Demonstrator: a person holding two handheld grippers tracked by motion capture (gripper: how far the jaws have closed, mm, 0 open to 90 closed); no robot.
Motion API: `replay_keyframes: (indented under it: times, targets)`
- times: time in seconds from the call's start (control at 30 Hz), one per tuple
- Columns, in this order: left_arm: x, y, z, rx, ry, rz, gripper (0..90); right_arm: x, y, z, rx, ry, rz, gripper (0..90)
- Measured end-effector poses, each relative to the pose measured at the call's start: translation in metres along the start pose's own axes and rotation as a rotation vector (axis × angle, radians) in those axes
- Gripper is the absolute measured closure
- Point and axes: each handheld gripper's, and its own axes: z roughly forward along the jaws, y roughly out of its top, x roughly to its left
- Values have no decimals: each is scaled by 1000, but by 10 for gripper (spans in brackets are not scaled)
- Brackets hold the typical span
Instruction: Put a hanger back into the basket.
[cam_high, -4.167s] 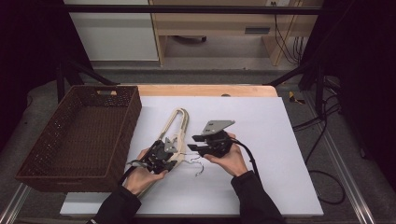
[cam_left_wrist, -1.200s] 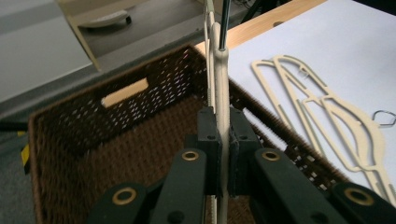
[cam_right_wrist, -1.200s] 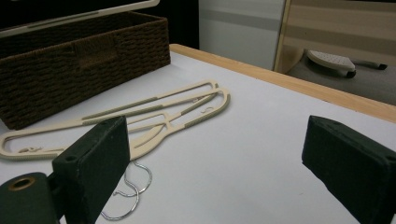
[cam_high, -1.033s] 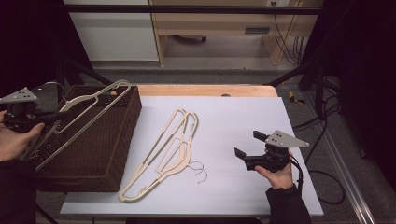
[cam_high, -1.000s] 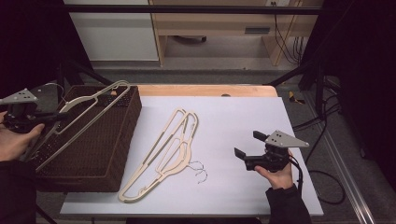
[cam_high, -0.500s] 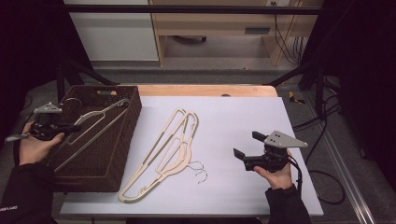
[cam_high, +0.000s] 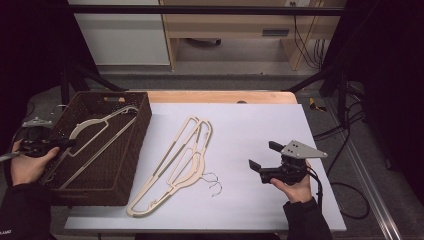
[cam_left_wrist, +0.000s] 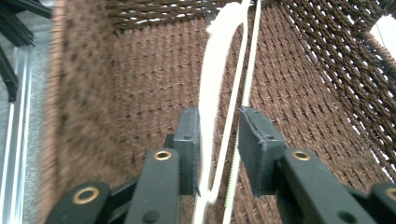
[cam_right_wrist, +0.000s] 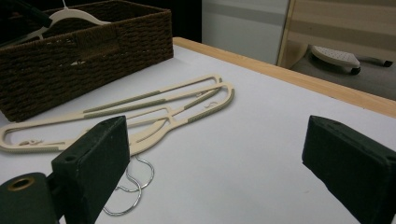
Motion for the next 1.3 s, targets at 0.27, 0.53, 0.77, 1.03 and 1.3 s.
replay_keyframes:
  times: [0.27, 0.53, 0.77, 1.03, 1.3]
  targets:
    - [3, -7, -29, -88, 6, -4, 652, 1, 0, 1, 5, -1, -6, 79]
    - [-7, -5, -48, -164, -17, -5, 562, 2, 0, 2, 3, 4, -5, 79]
    - [-51, 1, -58, -297, -80, 50, 317, 3, 1, 0, -5, 8, -6, 78]
    - [-108, 7, -65, -389, -160, 112, 149, 7, 3, 0, -15, 15, -11, 78]
    - [-175, 6, -50, -383, -264, 213, 118, 10, 4, 2, -13, 24, -13, 78]
